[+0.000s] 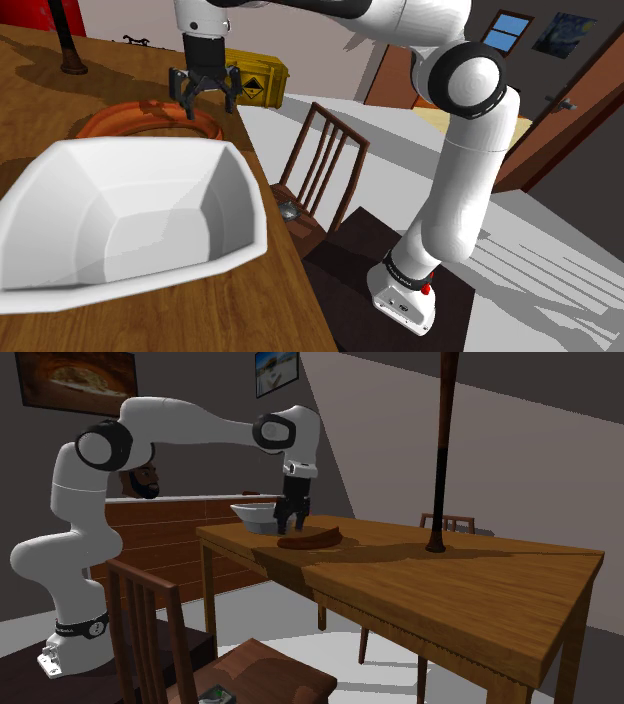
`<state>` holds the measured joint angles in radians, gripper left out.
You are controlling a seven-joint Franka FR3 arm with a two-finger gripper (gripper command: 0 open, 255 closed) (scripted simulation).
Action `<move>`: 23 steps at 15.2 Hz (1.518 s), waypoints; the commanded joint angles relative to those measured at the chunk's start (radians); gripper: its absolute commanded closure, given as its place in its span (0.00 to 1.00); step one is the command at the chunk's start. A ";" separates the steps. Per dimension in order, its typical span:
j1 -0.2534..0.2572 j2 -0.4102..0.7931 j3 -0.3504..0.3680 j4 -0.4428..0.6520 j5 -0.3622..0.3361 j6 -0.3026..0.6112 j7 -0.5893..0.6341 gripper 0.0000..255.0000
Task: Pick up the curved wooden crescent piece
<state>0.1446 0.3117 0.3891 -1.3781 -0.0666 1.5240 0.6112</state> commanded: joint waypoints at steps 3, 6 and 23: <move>-0.005 -0.004 -0.002 -0.058 0.001 0.053 -0.002 0.00; -0.007 -0.006 -0.002 -0.081 0.002 0.075 -0.003 0.00; 0.003 0.007 0.000 0.031 -0.002 -0.025 0.001 1.00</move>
<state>0.1449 0.3180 0.3881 -1.3647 -0.0687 1.5161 0.6099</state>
